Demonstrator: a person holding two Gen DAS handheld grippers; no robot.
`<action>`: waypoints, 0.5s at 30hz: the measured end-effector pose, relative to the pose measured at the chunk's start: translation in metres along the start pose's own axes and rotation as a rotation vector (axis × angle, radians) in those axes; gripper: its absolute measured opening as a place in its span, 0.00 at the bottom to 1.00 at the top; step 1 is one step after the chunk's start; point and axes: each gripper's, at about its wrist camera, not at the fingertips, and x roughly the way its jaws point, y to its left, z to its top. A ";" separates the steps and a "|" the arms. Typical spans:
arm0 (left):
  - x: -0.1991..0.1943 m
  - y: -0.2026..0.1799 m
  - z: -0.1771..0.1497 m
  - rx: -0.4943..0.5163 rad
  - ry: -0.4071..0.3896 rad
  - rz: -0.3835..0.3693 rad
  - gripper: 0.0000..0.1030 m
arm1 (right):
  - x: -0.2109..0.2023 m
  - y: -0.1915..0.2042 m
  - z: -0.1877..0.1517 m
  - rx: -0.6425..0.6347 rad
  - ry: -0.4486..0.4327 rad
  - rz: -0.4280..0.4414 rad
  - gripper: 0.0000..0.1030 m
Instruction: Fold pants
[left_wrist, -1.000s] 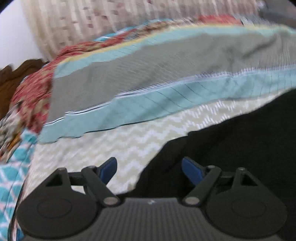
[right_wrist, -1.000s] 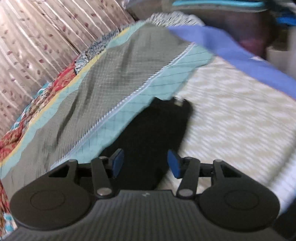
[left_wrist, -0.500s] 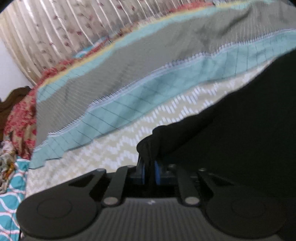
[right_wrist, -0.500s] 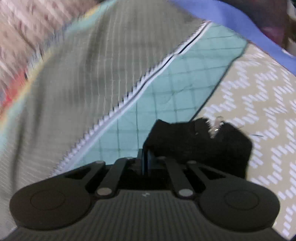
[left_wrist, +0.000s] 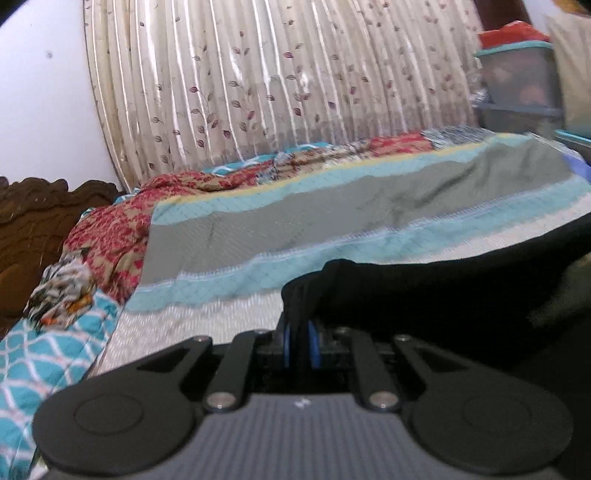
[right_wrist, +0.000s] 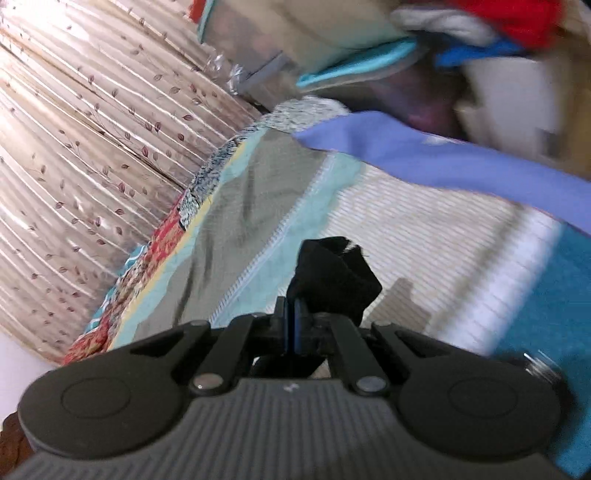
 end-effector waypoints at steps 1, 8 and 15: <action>-0.017 -0.002 -0.013 0.002 0.018 -0.015 0.09 | -0.018 -0.013 -0.012 0.013 -0.007 -0.011 0.05; -0.046 -0.050 -0.116 0.091 0.263 -0.128 0.19 | -0.057 -0.132 -0.113 0.180 0.061 -0.309 0.20; -0.093 0.000 -0.132 -0.121 0.259 -0.187 0.46 | -0.111 -0.125 -0.126 0.194 -0.119 -0.208 0.33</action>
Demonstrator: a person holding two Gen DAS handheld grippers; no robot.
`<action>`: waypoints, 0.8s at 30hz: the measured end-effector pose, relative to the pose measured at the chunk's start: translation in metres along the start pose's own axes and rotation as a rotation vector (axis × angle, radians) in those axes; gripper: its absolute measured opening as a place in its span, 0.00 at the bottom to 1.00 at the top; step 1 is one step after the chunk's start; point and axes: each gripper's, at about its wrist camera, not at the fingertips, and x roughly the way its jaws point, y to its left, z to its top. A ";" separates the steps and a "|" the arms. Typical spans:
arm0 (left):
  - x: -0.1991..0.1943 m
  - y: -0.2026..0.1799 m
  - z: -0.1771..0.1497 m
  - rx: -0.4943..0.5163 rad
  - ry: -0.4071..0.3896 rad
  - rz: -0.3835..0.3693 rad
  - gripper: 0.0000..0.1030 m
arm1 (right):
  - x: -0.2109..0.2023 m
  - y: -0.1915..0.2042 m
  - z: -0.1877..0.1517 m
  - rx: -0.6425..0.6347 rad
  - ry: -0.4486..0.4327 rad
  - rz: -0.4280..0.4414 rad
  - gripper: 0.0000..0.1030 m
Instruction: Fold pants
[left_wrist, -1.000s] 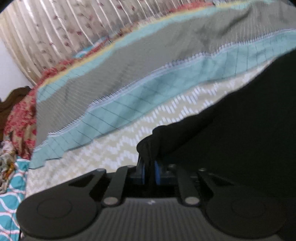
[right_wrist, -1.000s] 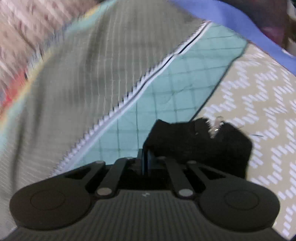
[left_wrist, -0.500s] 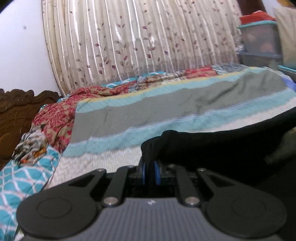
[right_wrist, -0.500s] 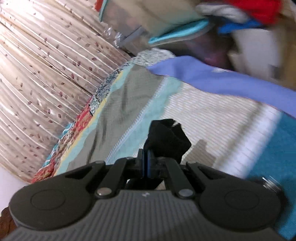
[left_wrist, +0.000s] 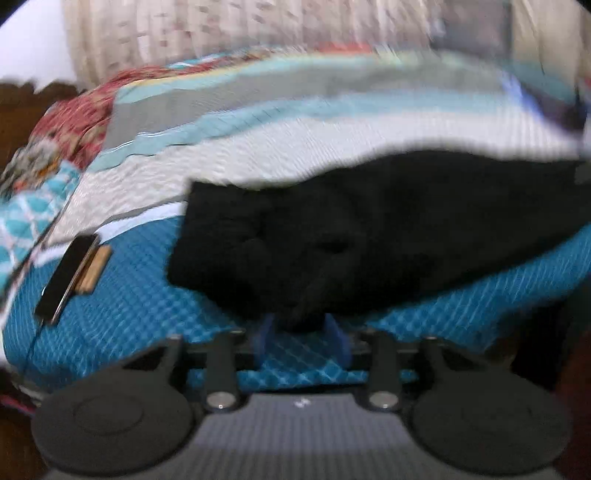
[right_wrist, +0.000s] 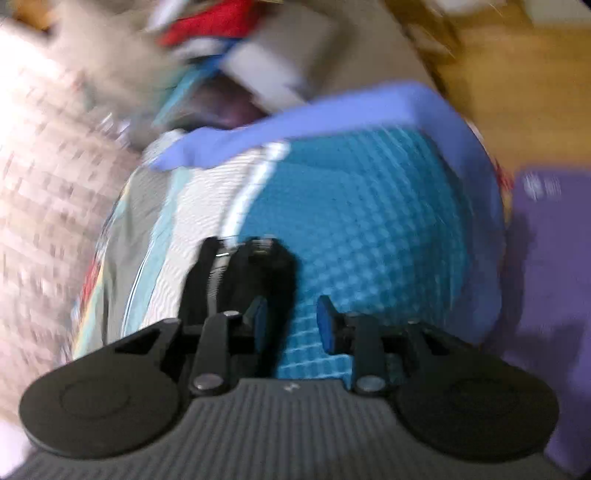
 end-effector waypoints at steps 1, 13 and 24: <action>-0.008 0.018 0.005 -0.067 -0.028 0.003 0.59 | -0.004 0.012 -0.003 -0.052 -0.013 0.012 0.34; 0.093 0.116 0.054 -0.483 0.144 -0.148 0.13 | 0.047 0.165 -0.140 -0.608 0.246 0.198 0.46; 0.079 0.133 0.052 -0.262 -0.012 0.104 0.09 | 0.051 0.252 -0.259 -0.769 0.625 0.492 0.46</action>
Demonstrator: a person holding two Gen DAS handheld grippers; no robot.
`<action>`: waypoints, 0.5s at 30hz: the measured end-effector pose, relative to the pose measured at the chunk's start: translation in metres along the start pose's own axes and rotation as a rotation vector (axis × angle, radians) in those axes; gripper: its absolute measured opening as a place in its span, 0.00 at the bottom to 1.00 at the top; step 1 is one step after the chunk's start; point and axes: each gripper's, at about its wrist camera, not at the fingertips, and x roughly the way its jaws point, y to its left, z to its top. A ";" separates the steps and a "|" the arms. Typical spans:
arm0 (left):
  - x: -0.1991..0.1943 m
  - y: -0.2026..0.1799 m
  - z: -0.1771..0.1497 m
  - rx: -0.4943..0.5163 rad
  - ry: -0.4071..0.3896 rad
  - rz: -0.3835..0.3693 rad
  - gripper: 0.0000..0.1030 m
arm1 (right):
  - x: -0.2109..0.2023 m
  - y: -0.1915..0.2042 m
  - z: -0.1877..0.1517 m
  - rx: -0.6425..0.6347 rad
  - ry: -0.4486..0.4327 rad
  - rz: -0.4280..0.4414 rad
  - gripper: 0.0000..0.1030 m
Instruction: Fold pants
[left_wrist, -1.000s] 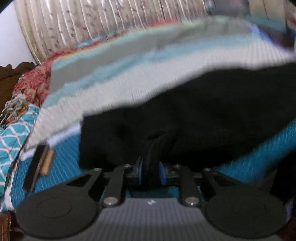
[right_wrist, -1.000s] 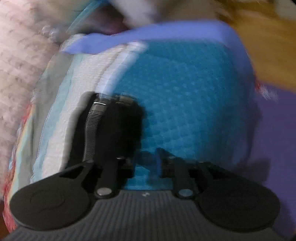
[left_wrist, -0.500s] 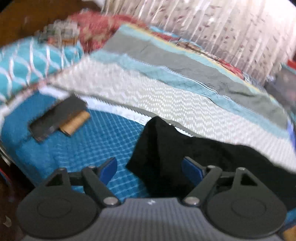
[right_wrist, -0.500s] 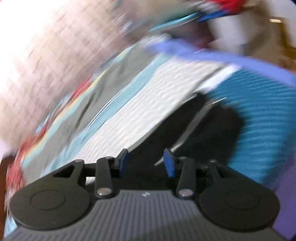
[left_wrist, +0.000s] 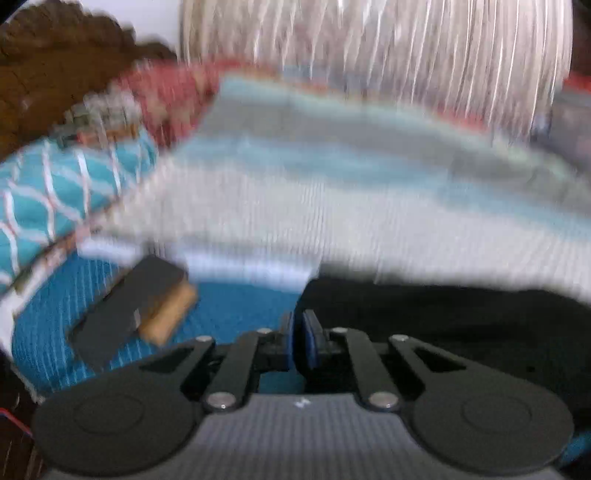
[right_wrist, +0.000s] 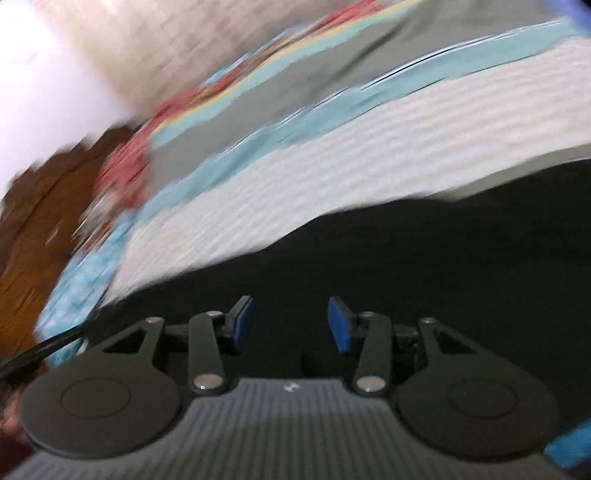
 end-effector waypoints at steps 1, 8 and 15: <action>0.014 -0.003 -0.008 0.018 0.072 0.023 0.12 | 0.012 0.011 0.001 -0.035 0.037 0.023 0.46; 0.000 0.032 -0.025 -0.286 0.075 -0.039 0.56 | 0.080 0.117 -0.002 -0.330 0.220 0.240 0.46; 0.045 0.001 -0.034 -0.342 0.125 -0.136 0.50 | 0.212 0.149 -0.036 -0.338 0.497 0.227 0.46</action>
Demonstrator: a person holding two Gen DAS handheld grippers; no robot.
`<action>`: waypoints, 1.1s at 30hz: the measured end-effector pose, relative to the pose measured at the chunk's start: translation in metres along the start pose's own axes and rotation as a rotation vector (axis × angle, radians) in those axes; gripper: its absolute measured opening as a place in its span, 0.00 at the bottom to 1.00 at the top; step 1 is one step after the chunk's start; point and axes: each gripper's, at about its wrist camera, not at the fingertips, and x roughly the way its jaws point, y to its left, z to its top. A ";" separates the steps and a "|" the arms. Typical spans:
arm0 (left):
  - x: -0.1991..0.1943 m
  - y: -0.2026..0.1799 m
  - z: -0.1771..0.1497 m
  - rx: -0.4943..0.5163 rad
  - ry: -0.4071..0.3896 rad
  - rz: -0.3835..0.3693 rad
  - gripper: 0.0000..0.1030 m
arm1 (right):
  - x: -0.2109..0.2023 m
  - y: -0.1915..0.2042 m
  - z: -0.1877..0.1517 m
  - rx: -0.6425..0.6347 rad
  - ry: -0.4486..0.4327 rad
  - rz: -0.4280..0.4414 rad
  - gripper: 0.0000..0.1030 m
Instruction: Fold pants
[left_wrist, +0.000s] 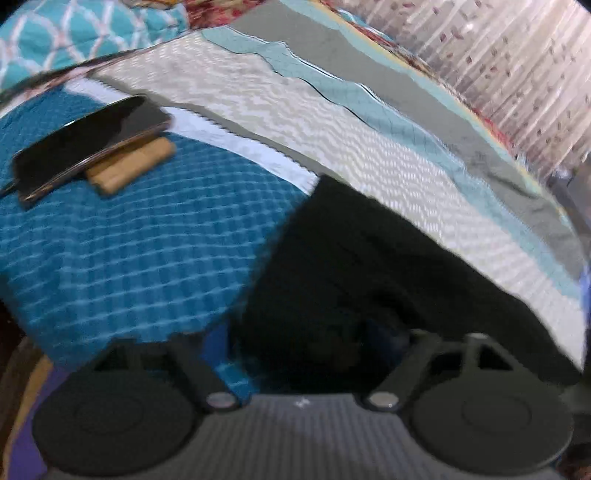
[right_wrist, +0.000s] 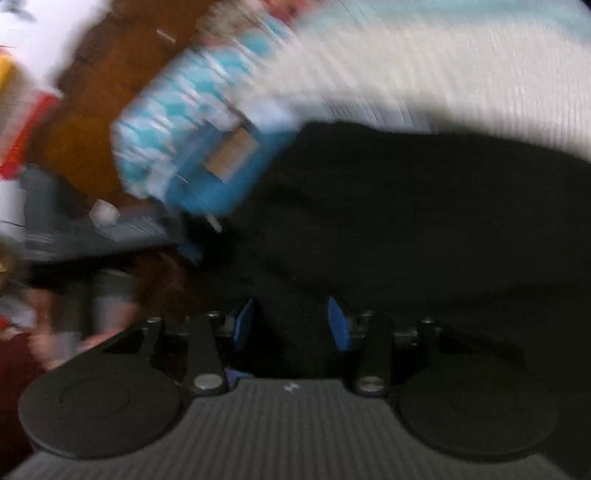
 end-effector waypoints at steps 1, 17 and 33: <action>0.004 -0.010 0.000 0.034 -0.008 0.055 0.43 | 0.003 -0.003 -0.002 0.024 -0.062 0.023 0.46; -0.078 -0.004 -0.014 0.007 -0.057 0.129 0.62 | -0.329 -0.186 -0.218 0.682 -0.940 -0.600 0.62; -0.033 -0.118 0.005 -0.037 -0.016 0.343 0.54 | -0.403 -0.304 -0.310 0.985 -1.267 -0.503 0.18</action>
